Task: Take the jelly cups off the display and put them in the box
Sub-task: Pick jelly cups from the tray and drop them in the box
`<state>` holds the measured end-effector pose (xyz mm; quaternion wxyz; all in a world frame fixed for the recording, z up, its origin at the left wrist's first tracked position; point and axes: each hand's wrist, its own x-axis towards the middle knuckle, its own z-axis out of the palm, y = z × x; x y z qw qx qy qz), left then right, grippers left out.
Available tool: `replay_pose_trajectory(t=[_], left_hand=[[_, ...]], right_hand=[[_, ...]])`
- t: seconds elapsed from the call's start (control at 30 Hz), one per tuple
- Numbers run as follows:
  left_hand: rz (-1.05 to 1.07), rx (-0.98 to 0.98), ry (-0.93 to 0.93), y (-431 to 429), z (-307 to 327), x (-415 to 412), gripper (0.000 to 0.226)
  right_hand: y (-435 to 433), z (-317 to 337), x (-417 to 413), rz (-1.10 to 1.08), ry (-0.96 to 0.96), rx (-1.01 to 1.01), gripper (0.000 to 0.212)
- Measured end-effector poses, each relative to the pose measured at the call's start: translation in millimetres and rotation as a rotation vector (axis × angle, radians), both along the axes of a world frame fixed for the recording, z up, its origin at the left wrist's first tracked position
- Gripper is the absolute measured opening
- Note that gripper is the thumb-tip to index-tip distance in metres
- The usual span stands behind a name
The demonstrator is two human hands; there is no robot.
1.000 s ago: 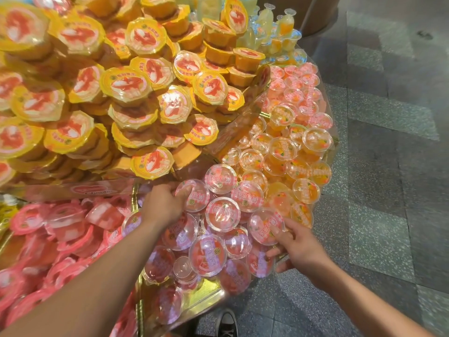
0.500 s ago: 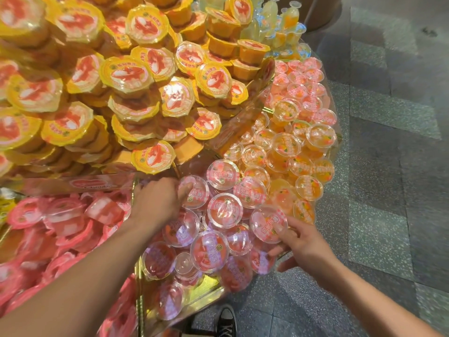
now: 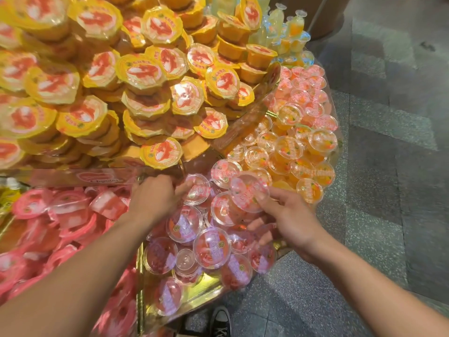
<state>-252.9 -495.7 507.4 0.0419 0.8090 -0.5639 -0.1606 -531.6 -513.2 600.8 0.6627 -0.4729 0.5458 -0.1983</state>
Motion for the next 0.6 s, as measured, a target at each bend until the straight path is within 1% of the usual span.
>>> replay_pose_trajectory(t=[0.1, 0.23, 0.37, 0.47, 0.53, 0.6], left_hand=[[-0.017, 0.011, -0.001, 2, 4, 0, 0.077], [-0.071, 0.002, -0.048, 9, 18, 1, 0.069], [-0.111, -0.051, -0.08, 18, 29, 4, 0.057], [-0.128, -0.082, -0.105, 26, 33, 6, 0.052], [-0.139, -0.088, -0.12, 31, 36, 8, 0.055], [-0.143, -0.101, -0.117, 36, 39, 10, 0.058]], right_hand=[[-1, -6, 17, 0.083, 0.071, -0.013, 0.025], [-3, -7, 27, 0.117, 0.124, -0.035, 0.02], [-4, -4, 29, 0.163, 0.207, -0.064, 0.025], [-2, -5, 30, 0.183, 0.243, -0.079, 0.041], [-1, -4, 32, 0.181, 0.251, -0.075, 0.046], [-1, -3, 32, 0.173, 0.251, -0.07, 0.044]])
